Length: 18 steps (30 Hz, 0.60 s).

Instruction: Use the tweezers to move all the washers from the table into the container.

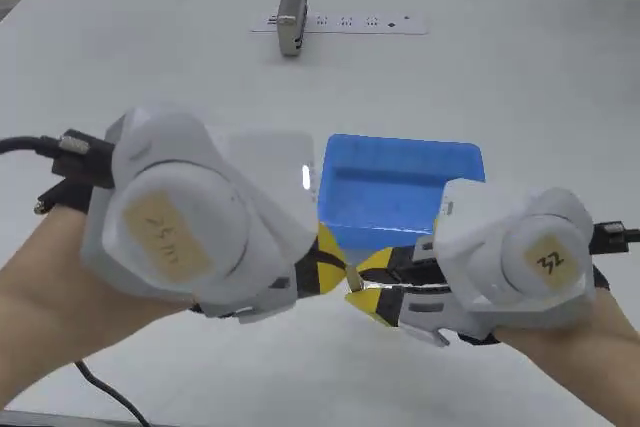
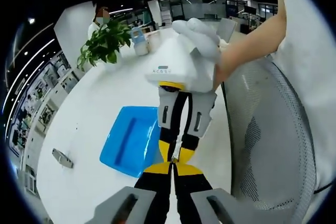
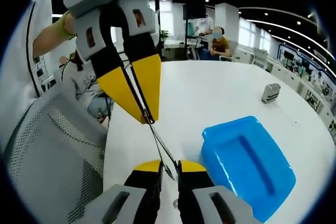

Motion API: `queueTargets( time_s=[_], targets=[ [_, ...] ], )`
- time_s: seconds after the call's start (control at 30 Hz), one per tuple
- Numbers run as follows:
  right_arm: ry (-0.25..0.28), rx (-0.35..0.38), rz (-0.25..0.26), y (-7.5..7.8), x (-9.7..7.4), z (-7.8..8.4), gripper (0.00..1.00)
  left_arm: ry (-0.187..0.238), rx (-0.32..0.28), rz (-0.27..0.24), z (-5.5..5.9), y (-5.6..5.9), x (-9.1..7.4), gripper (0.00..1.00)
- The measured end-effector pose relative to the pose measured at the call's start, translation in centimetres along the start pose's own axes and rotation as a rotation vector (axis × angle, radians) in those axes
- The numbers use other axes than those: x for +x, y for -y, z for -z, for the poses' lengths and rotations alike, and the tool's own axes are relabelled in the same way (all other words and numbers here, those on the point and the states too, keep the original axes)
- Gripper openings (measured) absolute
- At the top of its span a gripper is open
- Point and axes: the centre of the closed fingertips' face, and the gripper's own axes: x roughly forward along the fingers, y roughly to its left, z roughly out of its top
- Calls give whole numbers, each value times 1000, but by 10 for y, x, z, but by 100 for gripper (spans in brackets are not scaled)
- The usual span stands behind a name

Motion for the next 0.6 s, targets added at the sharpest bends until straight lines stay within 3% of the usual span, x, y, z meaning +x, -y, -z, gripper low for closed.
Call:
queueTargets(
  time_s=[0.17,0.27,0.43,0.6],
  targets=[
    [12,20,-5,1,6,-1,7,-23,11,19,3,-5,2,0],
    [-12,25,-2,0,10,5,7,-48,34,42,8,-2,8,0],
    [-31,16,17,0,9,4,7,-27,25,59,4,-4,8,0],
    [-35,39,26,1,7,4,6,-53,32,86,9,-6,9,0]
  ],
)
